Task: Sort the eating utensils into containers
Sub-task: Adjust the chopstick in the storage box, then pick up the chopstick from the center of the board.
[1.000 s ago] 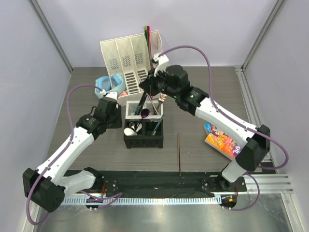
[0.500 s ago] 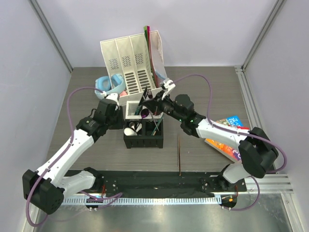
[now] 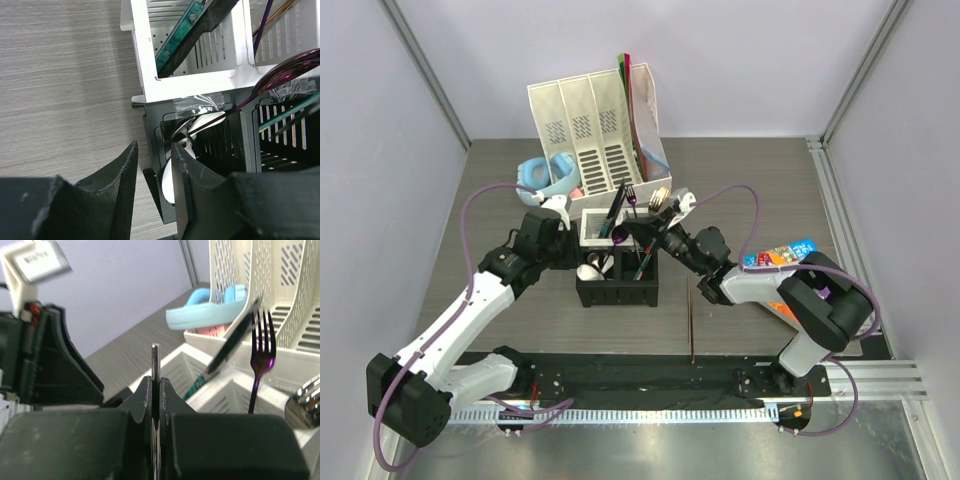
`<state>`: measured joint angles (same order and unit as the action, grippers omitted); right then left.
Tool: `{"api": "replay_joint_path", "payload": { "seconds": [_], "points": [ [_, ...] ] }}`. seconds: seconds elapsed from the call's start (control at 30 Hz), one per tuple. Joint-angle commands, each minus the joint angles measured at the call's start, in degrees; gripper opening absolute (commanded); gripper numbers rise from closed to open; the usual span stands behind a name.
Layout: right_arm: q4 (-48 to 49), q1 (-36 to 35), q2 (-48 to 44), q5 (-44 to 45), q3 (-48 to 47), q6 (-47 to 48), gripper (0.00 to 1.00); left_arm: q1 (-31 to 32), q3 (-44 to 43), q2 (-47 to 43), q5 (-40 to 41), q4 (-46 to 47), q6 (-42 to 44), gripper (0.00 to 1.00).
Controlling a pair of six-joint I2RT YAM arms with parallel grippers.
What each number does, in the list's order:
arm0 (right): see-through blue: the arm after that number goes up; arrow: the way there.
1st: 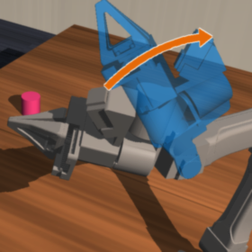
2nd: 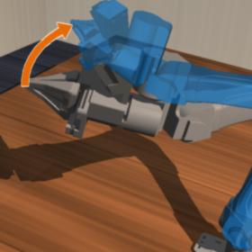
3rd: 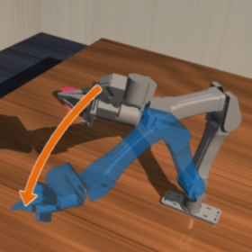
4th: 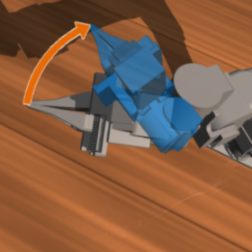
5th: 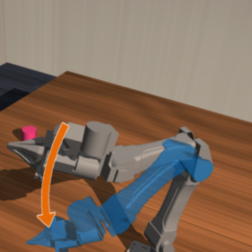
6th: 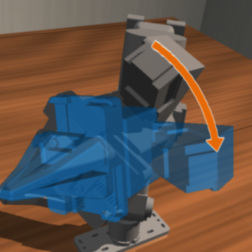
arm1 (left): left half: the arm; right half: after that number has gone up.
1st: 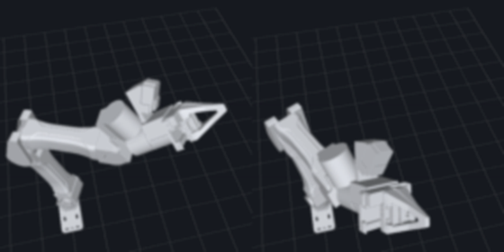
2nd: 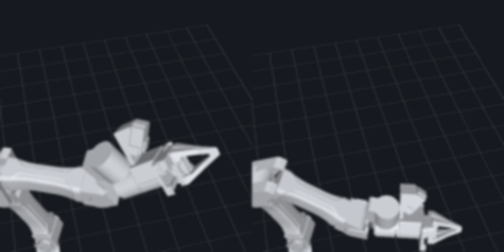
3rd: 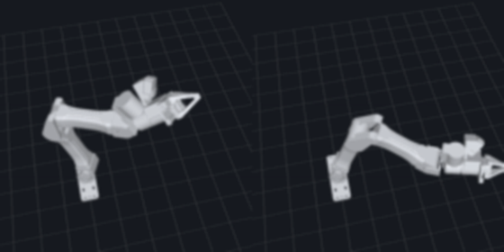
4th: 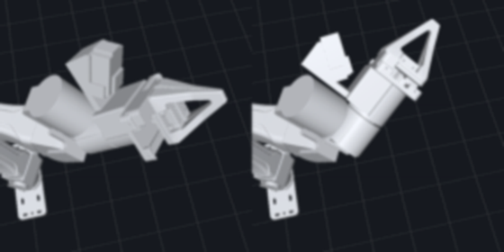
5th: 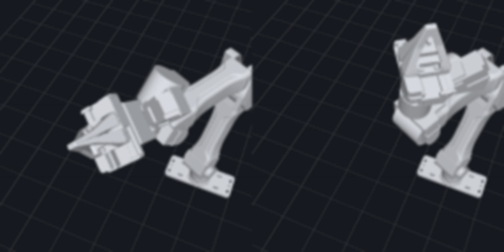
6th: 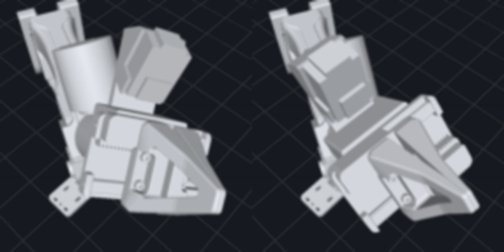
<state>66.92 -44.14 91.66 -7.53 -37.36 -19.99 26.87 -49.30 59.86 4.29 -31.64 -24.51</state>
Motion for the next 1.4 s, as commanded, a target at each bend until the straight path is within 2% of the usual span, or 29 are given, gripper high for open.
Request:
{"api": "replay_joint_path", "payload": {
  "seconds": [0.0, 0.2, 0.37, 0.47, 0.67, 0.7, 0.87, 0.97, 1.0, 1.07, 1.1, 1.13, 1.17, 1.27, 1.37],
  "points": [
    [16.2, -0.2, 3.5, 1.4, 2.0, -0.7, 0.01, -0.2, -0.4, -1.2, -1.3, 3.4, 2.3, 0.34],
    [21.8, -0.6, 5.8, 0.9, 5.9, -3.8, 0.01, 0.9, -0.1, -1.1, -1.8, 2.8, 3.2, 0.33],
    [14.8, -2.5, 2.4, 1.6, 7.6, -3.0, 0.06, 2.0, 0.8, -1.4, -1.7, 3.6, 3.4, 0.33],
    [12.1, -3.7, -0.9, 3.2, 9.0, -3.0, 0.27, 2.2, 1.7, -1.8, -1.5, 3.6, 3.3, 0.33],
    [-1.1, -4.5, -10.3, 6.8, 7.9, -2.0, 0.41, 2.7, 0.9, -1.0, -2.3, 3.8, 2.2, 0.33],
    [-6.1, -4.6, -11.8, 7.3, 7.5, -1.5, 0.49, 2.6, 0.8, -1.0, -2.3, 4.0, 1.8, 0.32],
    [-19.2, -4.6, -21.9, 17.0, 5.0, 0.6, 0.48, 2.7, -0.7, -0.4, -2.4, 3.0, 0.1, 0.32],
    [-41.1, -4.5, -28.1, 27.6, -2.9, -1.1, 0.48, 2.7, -3.2, -0.3, -0.6, 0.3, -0.7, 0.31],
    [-55.1, -4.6, -29.2, 29.9, -5.3, -2.1, 0.48, 2.6, -4.3, -0.2, 0.0, -0.3, -1.1, 0.32],
    [-68.8, -4.3, -31.1, 37.1, -11.7, -7.0, 0.50, 2.7, -5.7, 0.0, 1.4, -3.1, -2.5, 0.30],
    [-81.8, -4.3, -31.2, 37.4, -13.9, -7.9, 0.50, 2.6, -6.2, 0.2, 1.7, -4.5, -3.1, 0.30],
    [-87.7, -4.3, -31.0, 37.3, -17.8, -8.7, 0.50, 2.7, -6.6, 0.3, 1.7, -5.5, -3.7, 0.29],
    [-98.8, -4.0, -29.7, 37.2, -19.7, -12.1, 0.50, 2.7, -7.1, 0.3, 1.6, -7.3, -4.8, 0.28],
    [-112.4, -3.9, -26.8, 34.7, -24.6, -15.2, 0.50, 2.7, -7.0, -0.6, 2.0, -8.3, -6.2, 0.28],
    [-116.6, -3.8, -21.3, 30.5, -26.4, -16.4, 0.50, 2.7, -7.7, -0.9, 3.0, -8.7, -6.5, 0.27]
  ]
}}
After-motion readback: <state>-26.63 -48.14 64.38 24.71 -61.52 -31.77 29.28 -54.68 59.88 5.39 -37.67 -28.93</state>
